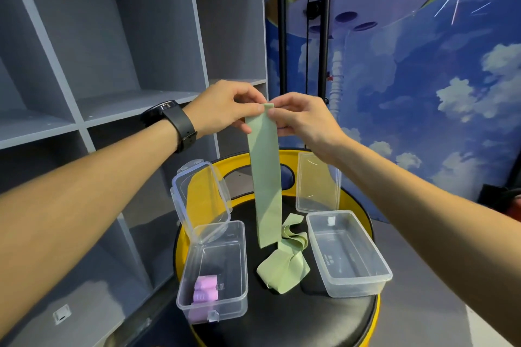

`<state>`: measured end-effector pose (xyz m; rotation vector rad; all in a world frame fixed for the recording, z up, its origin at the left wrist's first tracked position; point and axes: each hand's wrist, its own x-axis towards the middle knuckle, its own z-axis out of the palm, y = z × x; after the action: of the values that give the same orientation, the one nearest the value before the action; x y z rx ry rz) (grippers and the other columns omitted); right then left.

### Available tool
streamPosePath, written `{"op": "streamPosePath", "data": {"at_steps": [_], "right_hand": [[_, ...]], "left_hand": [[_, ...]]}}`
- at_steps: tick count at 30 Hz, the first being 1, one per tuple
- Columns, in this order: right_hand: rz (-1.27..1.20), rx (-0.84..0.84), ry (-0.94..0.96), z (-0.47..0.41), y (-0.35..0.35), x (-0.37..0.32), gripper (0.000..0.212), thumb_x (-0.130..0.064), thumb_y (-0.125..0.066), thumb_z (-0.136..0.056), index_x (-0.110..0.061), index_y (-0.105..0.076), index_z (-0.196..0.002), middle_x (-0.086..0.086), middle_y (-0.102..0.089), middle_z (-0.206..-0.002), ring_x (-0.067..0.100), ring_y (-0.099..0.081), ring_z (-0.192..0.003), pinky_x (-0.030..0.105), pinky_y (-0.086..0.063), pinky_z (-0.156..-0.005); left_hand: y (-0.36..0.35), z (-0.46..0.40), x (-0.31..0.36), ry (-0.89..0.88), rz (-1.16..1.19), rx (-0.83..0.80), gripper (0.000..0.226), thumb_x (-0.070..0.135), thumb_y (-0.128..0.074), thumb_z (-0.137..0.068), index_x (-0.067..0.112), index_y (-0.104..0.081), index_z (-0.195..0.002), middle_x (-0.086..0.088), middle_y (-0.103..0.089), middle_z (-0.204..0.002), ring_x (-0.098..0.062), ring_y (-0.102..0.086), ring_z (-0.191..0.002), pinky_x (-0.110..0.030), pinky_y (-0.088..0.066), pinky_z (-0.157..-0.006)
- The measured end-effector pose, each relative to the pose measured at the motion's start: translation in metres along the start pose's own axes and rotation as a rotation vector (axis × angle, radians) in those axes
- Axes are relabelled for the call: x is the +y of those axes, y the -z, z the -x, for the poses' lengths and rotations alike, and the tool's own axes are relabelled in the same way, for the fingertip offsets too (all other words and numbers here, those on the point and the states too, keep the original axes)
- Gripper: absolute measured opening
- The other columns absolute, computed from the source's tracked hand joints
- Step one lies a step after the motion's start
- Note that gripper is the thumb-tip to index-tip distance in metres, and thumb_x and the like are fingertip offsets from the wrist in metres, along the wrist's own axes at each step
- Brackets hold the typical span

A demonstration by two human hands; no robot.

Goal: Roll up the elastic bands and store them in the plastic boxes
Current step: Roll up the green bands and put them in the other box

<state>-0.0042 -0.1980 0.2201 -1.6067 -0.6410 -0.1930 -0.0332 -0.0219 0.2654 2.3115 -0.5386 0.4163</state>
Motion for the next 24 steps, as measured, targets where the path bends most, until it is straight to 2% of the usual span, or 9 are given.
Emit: {"op": "streamPosePath", "data": {"at_steps": [5,8,11,19,24], "right_hand": [[-0.094,0.023,-0.034,0.002,0.003,0.005,0.016,-0.008,-0.065,-0.09,0.001,-0.066,-0.104,0.015,-0.072,-0.096,0.018,-0.072,-0.08,0.027,-0.06,-0.069],[-0.108,0.009,-0.039,0.003,0.006,0.009,0.012,-0.009,-0.065,-0.09,-0.002,-0.067,-0.101,0.012,-0.072,-0.094,0.016,-0.072,-0.079,0.025,-0.058,-0.066],[-0.099,-0.003,-0.036,0.004,0.01,0.01,0.013,-0.011,-0.065,-0.09,-0.003,-0.067,-0.101,0.013,-0.071,-0.096,0.017,-0.072,-0.082,0.026,-0.058,-0.067],[-0.096,0.004,-0.062,0.007,0.012,0.02,0.013,-0.01,-0.064,-0.091,-0.003,-0.067,-0.102,0.017,-0.071,-0.103,0.027,-0.071,-0.092,0.036,-0.06,-0.078],[-0.155,-0.003,-0.109,0.014,0.009,0.035,0.017,-0.009,-0.064,-0.091,0.0,-0.066,-0.106,0.023,-0.069,-0.103,0.024,-0.069,-0.082,0.029,-0.059,-0.068]], "left_hand": [[-0.007,0.007,-0.013,0.047,0.148,0.008,0.025,0.019,-0.067,-0.089,0.019,-0.065,-0.113,-0.001,-0.073,-0.097,-0.011,-0.069,-0.079,-0.032,-0.061,-0.069],[-0.014,0.012,-0.022,0.059,0.223,0.005,0.022,0.013,-0.062,-0.092,0.022,-0.065,-0.112,-0.006,-0.074,-0.097,-0.016,-0.07,-0.08,-0.033,-0.06,-0.074],[-0.02,0.014,-0.024,0.058,0.317,0.022,0.024,0.011,-0.059,-0.093,0.02,-0.065,-0.115,-0.009,-0.073,-0.099,-0.018,-0.071,-0.082,-0.029,-0.06,-0.072],[-0.036,0.018,-0.027,0.013,0.306,0.106,0.021,0.008,-0.056,-0.094,0.021,-0.068,-0.107,0.002,-0.071,-0.095,-0.006,-0.07,-0.08,-0.021,-0.058,-0.065],[-0.051,0.021,-0.035,0.015,0.294,0.138,0.02,0.007,-0.055,-0.095,0.015,-0.068,-0.108,0.004,-0.069,-0.093,-0.001,-0.067,-0.077,-0.016,-0.054,-0.061]]}}
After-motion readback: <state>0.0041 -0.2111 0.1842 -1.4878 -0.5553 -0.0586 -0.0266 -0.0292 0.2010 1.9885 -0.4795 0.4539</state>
